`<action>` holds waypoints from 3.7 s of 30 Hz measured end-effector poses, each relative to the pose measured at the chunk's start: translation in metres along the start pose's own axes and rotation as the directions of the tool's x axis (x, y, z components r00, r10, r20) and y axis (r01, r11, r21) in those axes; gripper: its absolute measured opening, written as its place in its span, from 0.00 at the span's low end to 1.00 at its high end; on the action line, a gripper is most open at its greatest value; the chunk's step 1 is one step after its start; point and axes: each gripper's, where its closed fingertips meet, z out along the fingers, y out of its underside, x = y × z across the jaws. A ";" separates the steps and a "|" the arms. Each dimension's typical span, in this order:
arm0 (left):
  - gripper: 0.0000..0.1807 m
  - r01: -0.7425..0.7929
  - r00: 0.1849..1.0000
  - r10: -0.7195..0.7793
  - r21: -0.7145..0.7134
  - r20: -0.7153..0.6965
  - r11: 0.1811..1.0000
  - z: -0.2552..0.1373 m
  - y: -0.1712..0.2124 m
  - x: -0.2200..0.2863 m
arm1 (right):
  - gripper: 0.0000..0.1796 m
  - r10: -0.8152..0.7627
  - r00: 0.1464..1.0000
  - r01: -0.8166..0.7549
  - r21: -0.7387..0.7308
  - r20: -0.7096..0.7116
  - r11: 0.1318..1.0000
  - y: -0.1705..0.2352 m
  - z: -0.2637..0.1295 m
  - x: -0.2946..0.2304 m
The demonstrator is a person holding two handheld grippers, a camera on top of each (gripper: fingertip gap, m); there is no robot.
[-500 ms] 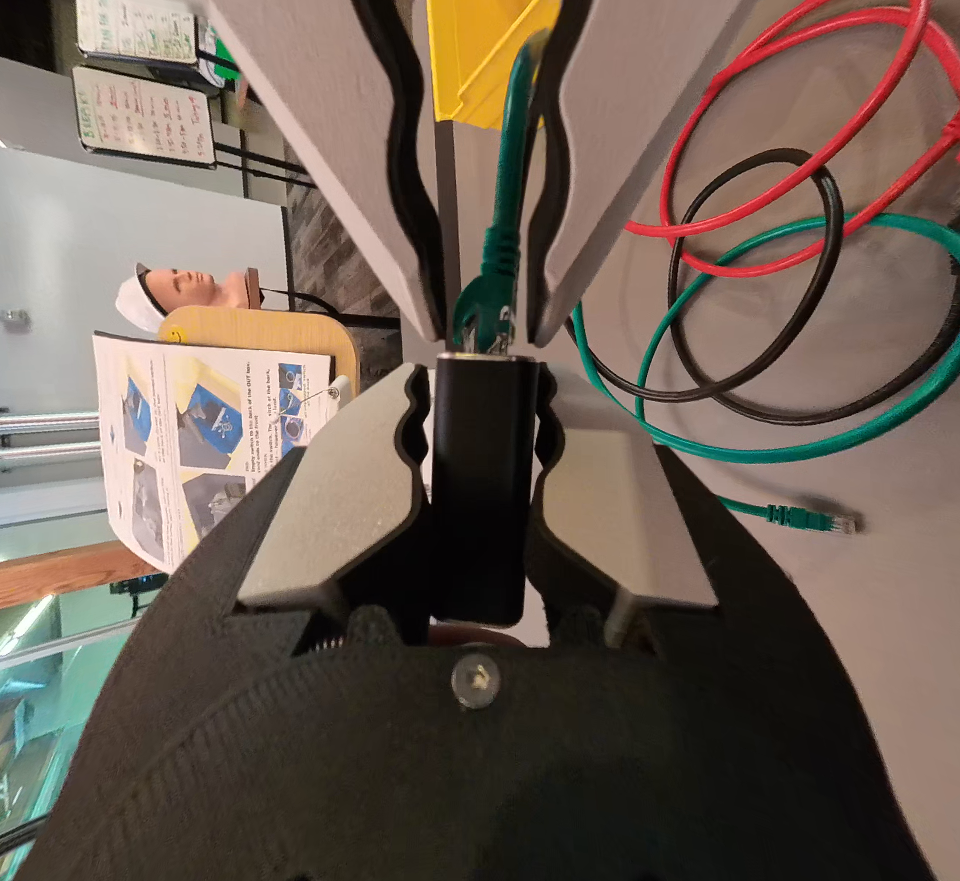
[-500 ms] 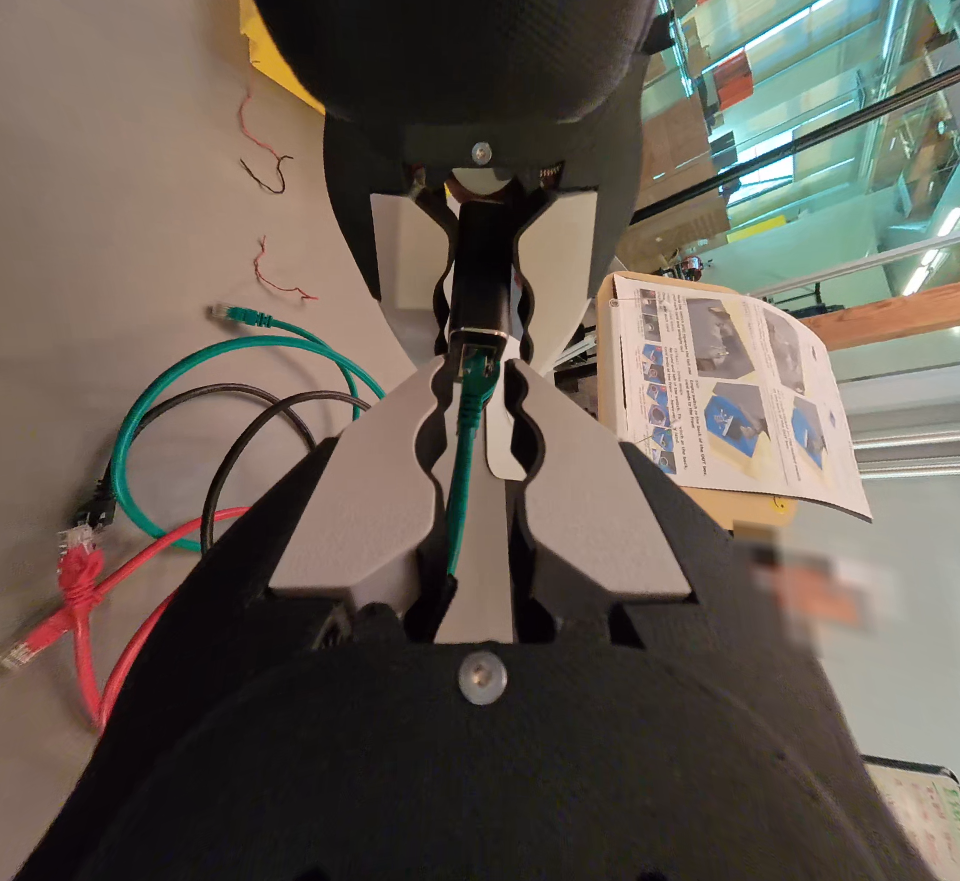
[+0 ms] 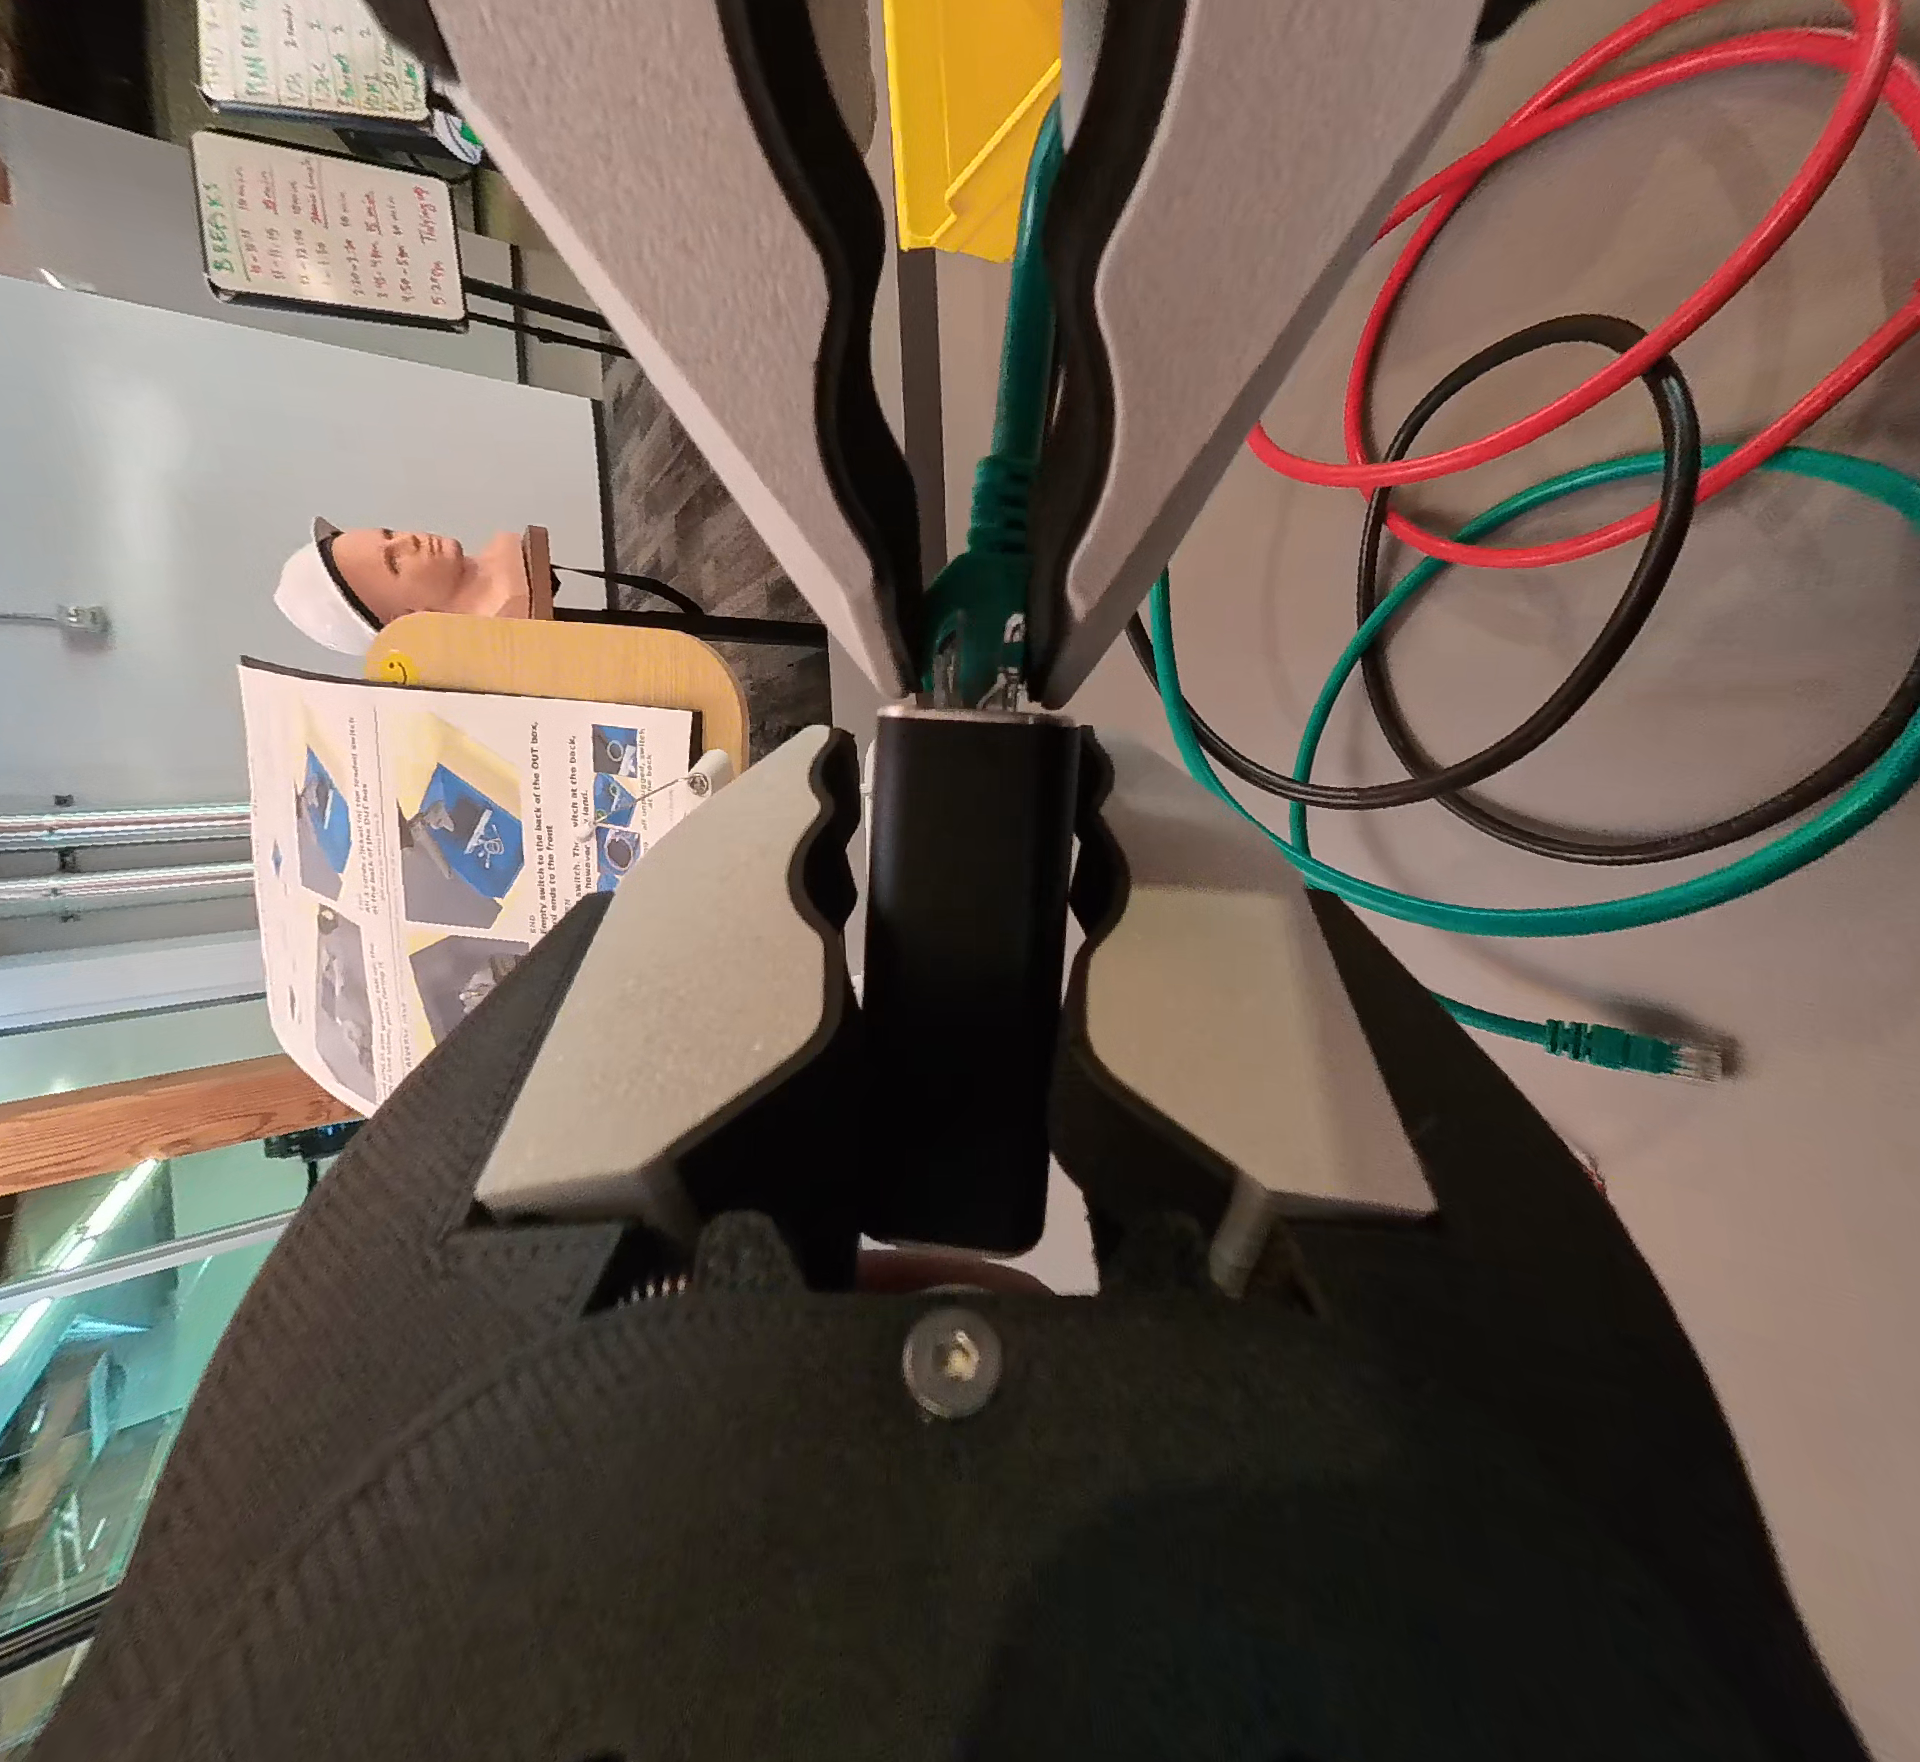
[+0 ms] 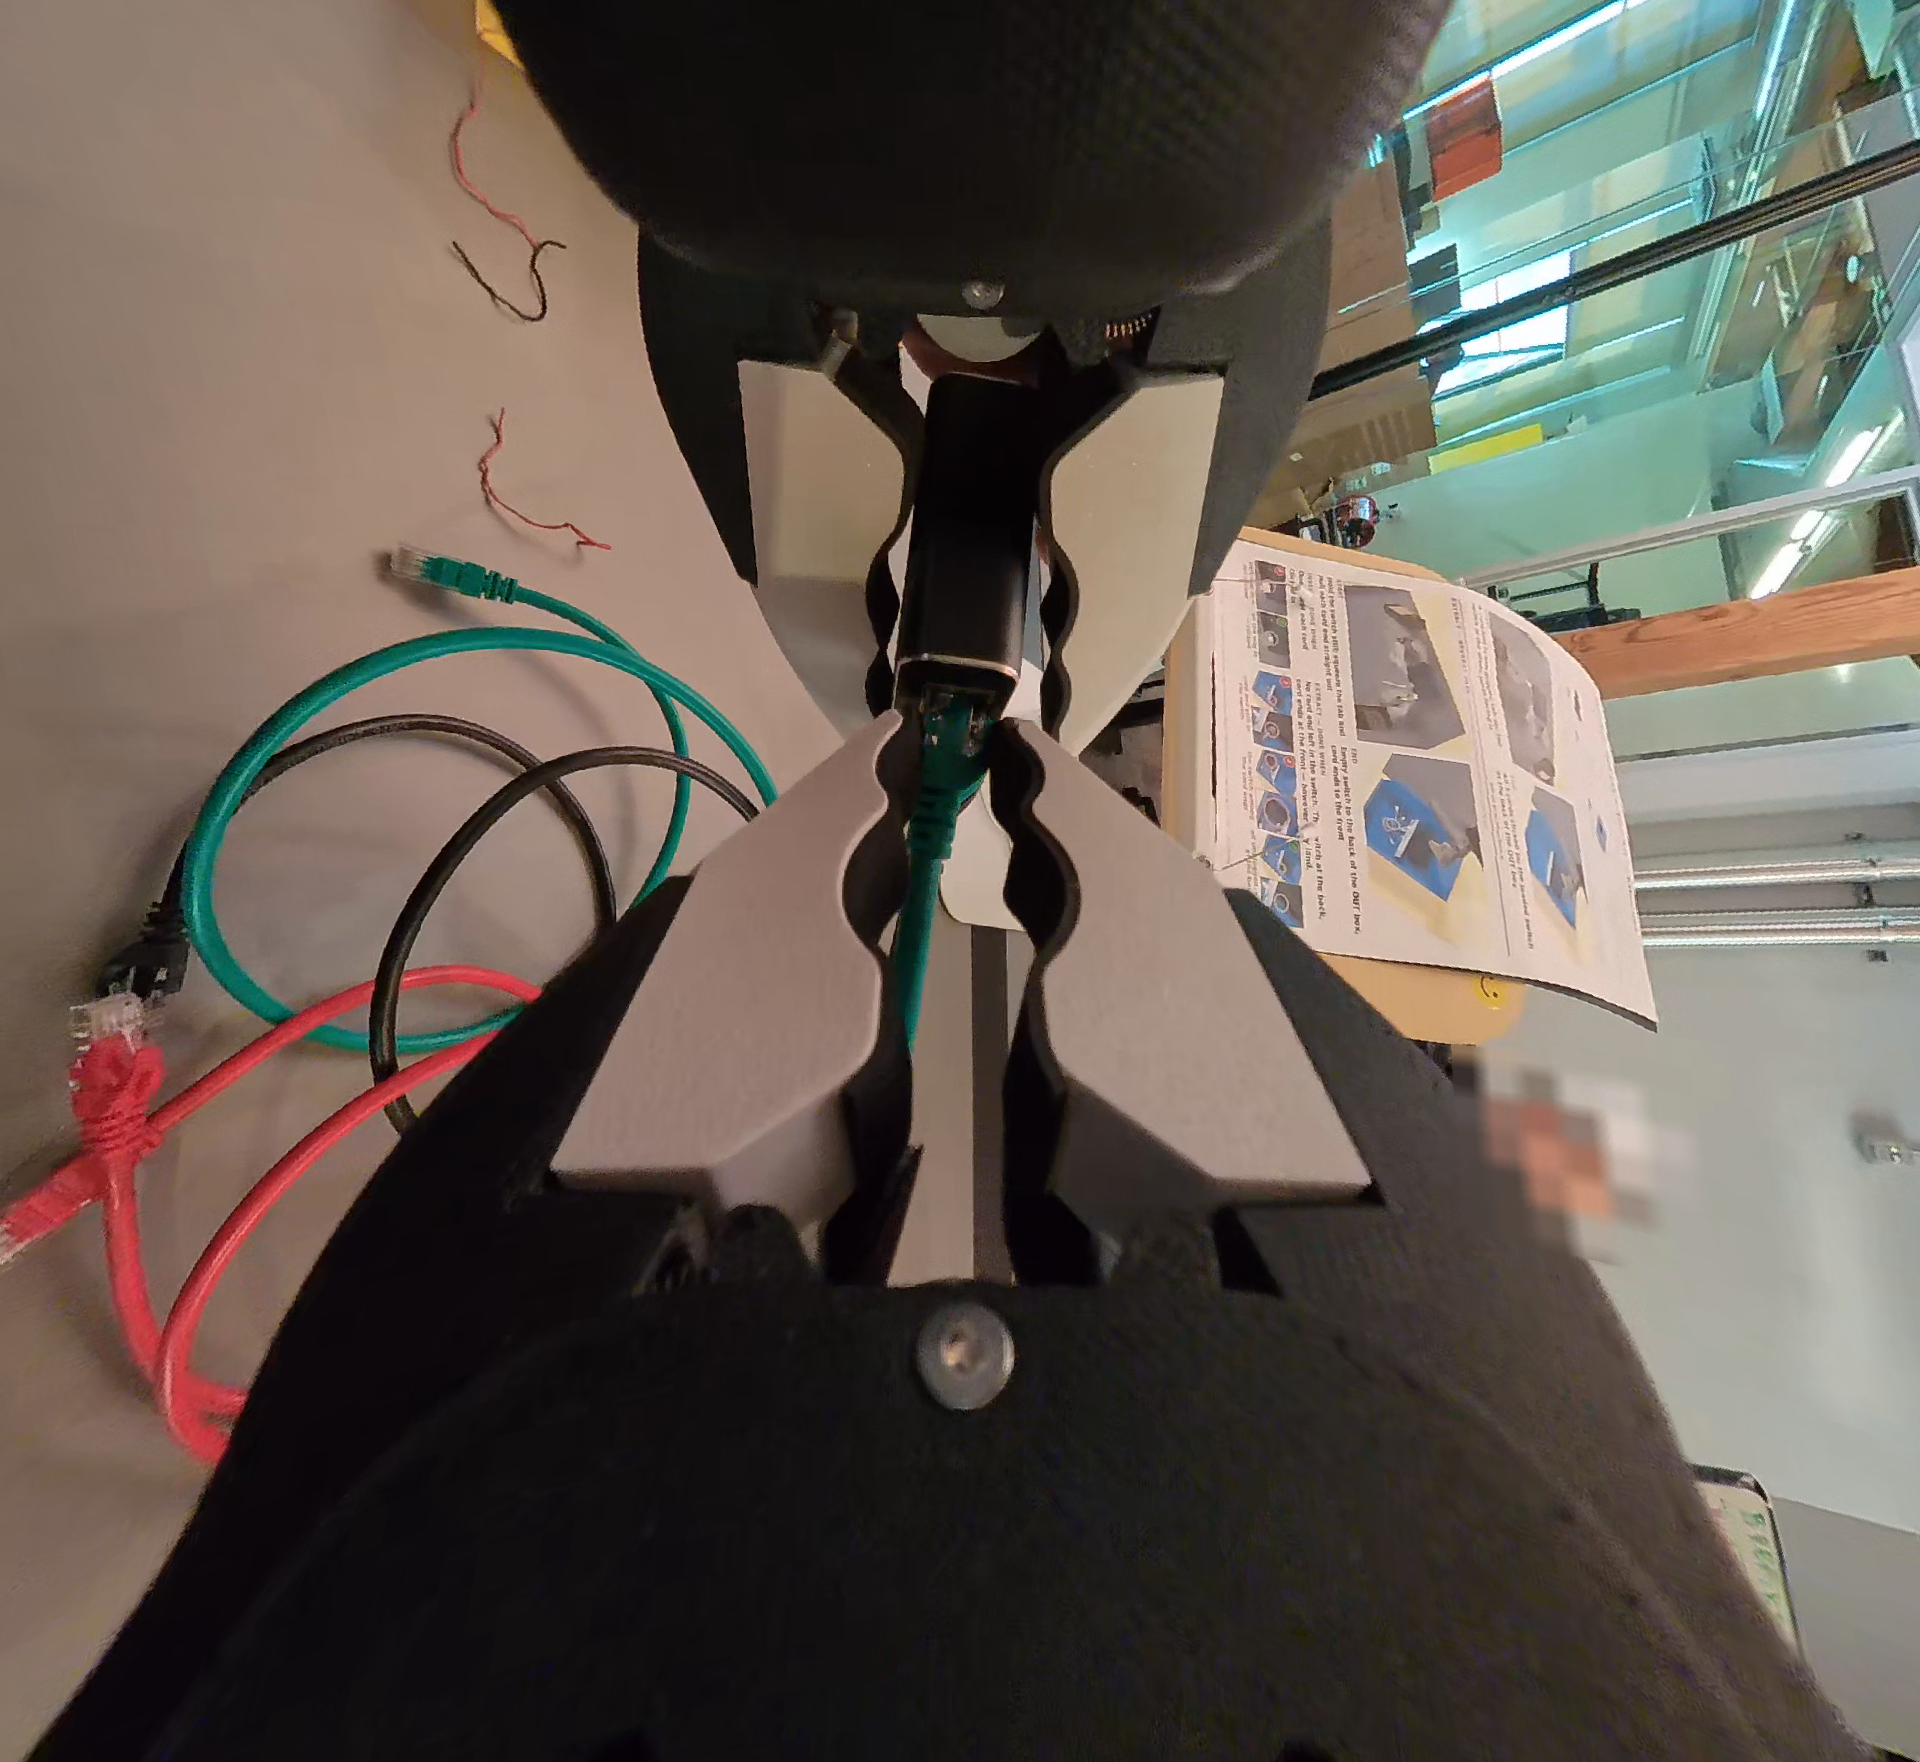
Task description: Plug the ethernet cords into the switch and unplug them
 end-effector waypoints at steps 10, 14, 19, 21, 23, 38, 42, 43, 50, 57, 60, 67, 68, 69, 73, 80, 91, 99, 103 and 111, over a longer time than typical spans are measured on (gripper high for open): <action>0.22 -0.029 0.999 0.029 -0.016 0.036 0.999 -0.002 -0.001 -0.002 | 0.06 0.001 1.000 -0.001 0.006 -0.001 1.000 -0.001 -0.001 0.000; 0.22 -0.048 0.998 0.049 -0.022 0.051 0.999 -0.003 -0.004 -0.005 | 0.07 0.000 1.000 0.000 -0.001 -0.002 1.000 -0.001 -0.005 0.002; 0.22 -0.048 0.997 0.049 -0.017 0.058 0.999 -0.003 -0.007 -0.005 | 0.08 0.000 1.000 0.000 -0.005 -0.001 1.000 -0.001 -0.011 0.003; 0.22 -0.046 0.997 0.047 -0.018 0.057 0.999 -0.004 -0.007 -0.006 | 0.07 0.001 1.000 -0.001 0.000 0.005 1.000 -0.002 -0.011 0.002; 0.21 -0.052 0.997 0.053 -0.023 0.058 0.998 -0.002 -0.006 -0.005 | 0.07 0.003 1.000 -0.003 -0.002 0.010 1.000 -0.001 -0.011 0.002; 0.22 -0.082 0.993 0.083 -0.012 0.084 0.997 -0.003 -0.010 -0.005 | 0.05 -0.014 0.999 0.016 -0.030 0.049 0.999 -0.001 -0.012 -0.004; 0.21 -0.091 0.993 0.091 -0.006 0.070 0.996 -0.001 -0.009 -0.001 | 0.05 -0.042 0.997 0.046 -0.066 0.062 0.997 0.000 -0.010 -0.008; 0.22 -0.090 0.995 0.090 -0.004 0.050 0.996 -0.001 -0.009 0.001 | 0.05 -0.048 0.996 0.053 -0.077 0.071 0.996 0.000 -0.010 -0.009; 0.22 -0.088 0.996 0.087 0.002 0.019 0.996 0.005 -0.004 0.007 | 0.05 -0.041 0.994 0.050 -0.094 0.101 0.994 0.004 -0.005 -0.015; 0.22 0.009 1.000 -0.006 0.104 -0.025 0.995 0.004 -0.012 0.012 | 0.05 -0.021 0.994 0.028 -0.060 0.110 0.998 0.002 -0.011 -0.014; 0.22 0.009 1.000 -0.007 0.100 -0.019 0.995 0.007 -0.009 0.014 | 0.05 -0.020 0.993 0.028 -0.070 0.118 0.997 0.004 -0.008 -0.015; 0.22 0.037 0.999 -0.035 0.092 -0.024 0.995 0.008 -0.007 0.016 | 0.05 0.008 0.990 -0.003 -0.036 0.143 0.999 0.002 -0.014 -0.017; 0.21 0.048 0.998 -0.049 0.033 0.032 0.998 0.010 0.011 0.006 | 0.04 0.014 0.987 -0.007 -0.045 0.159 0.999 0.007 -0.019 -0.018; 0.22 0.098 0.994 -0.099 0.018 0.041 0.995 0.009 0.029 -0.002 | 0.03 0.030 0.987 -0.024 -0.036 0.158 0.999 0.009 -0.026 -0.016; 0.22 0.086 0.995 -0.089 0.099 0.034 0.991 -0.014 0.011 -0.010 | 0.00 0.073 0.985 -0.073 -0.008 0.159 0.997 0.012 -0.024 -0.012; 0.22 0.148 0.984 -0.153 0.053 0.092 0.988 -0.001 0.047 -0.001 | 0.00 0.134 0.974 -0.117 -0.104 0.182 0.988 0.036 -0.012 -0.022; 0.22 0.109 0.981 -0.113 0.034 0.157 0.993 0.000 0.043 -0.003 | 0.08 0.104 0.993 -0.106 0.032 0.051 0.994 0.011 0.018 -0.008; 0.22 0.044 0.989 -0.042 -0.011 0.143 0.999 0.004 0.032 0.002 | 0.08 0.065 0.998 -0.065 0.039 0.002 0.997 0.008 0.024 -0.005; 0.22 0.032 0.991 -0.026 -0.041 0.134 0.999 0.008 0.029 0.003 | 0.08 0.043 0.999 -0.043 0.024 0.003 0.999 0.007 0.026 -0.008; 0.22 0.012 0.990 -0.005 -0.048 0.142 0.999 0.008 0.022 0.002 | 0.07 0.029 1.000 -0.029 -0.011 -0.006 1.000 0.013 0.026 -0.007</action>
